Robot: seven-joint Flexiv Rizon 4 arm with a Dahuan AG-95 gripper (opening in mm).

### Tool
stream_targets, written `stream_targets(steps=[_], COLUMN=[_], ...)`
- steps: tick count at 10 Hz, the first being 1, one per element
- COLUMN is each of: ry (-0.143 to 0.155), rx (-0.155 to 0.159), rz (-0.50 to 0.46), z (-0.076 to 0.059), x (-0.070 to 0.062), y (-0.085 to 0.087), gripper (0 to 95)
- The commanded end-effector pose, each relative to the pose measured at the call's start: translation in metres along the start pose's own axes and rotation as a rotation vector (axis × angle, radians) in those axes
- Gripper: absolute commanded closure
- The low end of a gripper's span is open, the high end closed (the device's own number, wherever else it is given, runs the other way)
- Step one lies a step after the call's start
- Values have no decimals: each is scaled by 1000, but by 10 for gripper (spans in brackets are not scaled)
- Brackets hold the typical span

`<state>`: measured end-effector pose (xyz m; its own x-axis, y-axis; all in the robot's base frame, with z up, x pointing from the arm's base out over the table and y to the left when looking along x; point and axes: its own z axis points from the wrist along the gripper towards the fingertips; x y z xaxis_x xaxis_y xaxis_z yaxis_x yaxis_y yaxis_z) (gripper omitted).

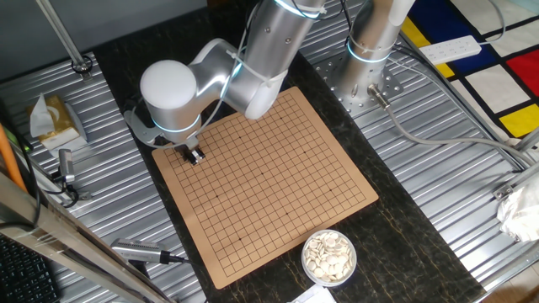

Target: Play the first move as black on the 3-4 point in the upper right corner of the Go board

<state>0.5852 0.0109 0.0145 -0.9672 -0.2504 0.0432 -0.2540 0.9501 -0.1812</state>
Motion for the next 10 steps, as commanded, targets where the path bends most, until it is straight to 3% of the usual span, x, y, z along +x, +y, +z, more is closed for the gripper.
stream_targets(steps=[1,10], ry=[2,9], rx=[-3,-8], rz=[0,-4], z=[0,0], x=[0,1], y=[0,1], gripper=[760,760])
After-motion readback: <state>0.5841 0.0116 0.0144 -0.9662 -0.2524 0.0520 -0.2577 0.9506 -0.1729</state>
